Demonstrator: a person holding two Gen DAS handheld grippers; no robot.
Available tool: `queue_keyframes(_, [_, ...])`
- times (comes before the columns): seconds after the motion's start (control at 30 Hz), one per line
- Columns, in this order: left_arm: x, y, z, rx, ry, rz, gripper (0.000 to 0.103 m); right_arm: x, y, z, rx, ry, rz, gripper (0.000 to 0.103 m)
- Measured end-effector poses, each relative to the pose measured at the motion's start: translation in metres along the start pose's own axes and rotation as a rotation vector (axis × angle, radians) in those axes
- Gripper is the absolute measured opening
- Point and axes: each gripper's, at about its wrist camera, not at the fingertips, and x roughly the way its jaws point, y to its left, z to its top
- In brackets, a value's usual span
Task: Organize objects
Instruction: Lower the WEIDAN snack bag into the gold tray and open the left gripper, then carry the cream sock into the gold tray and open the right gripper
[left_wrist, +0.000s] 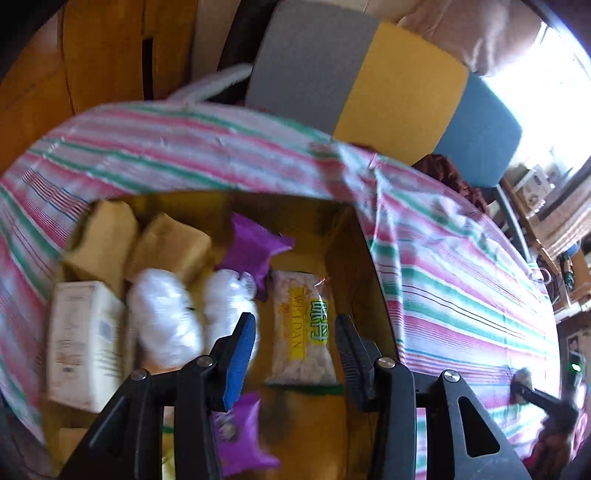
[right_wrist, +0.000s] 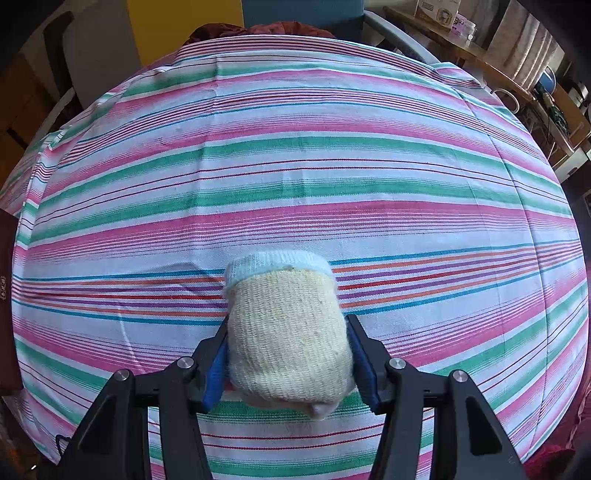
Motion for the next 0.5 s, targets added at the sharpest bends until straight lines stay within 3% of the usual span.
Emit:
queue_keyframes(0.13, [-0.040, 0.014, -0.009, 0.055, -0.076, -0.004, 0.049, -0.010, 0.023, 0.001, -0.034, -0.007, -0.046, 0.055])
queue_keyframes(0.3, [-0.078, 0.034, -0.027, 0.124, -0.165, 0.046, 0.050, -0.066, 0.084, -0.005, -0.161, -0.116, 0.051, 0.055])
queue_keyframes(0.4, [-0.091, 0.046, -0.032, 0.120, -0.195, 0.052, 0.050, -0.099, 0.157, -0.018, -0.306, -0.186, 0.127, 0.055])
queue_keyframes(0.5, [-0.101, 0.058, -0.036, 0.109, -0.224, 0.060, 0.050, -0.106, 0.232, -0.028, -0.442, -0.233, 0.229, 0.055])
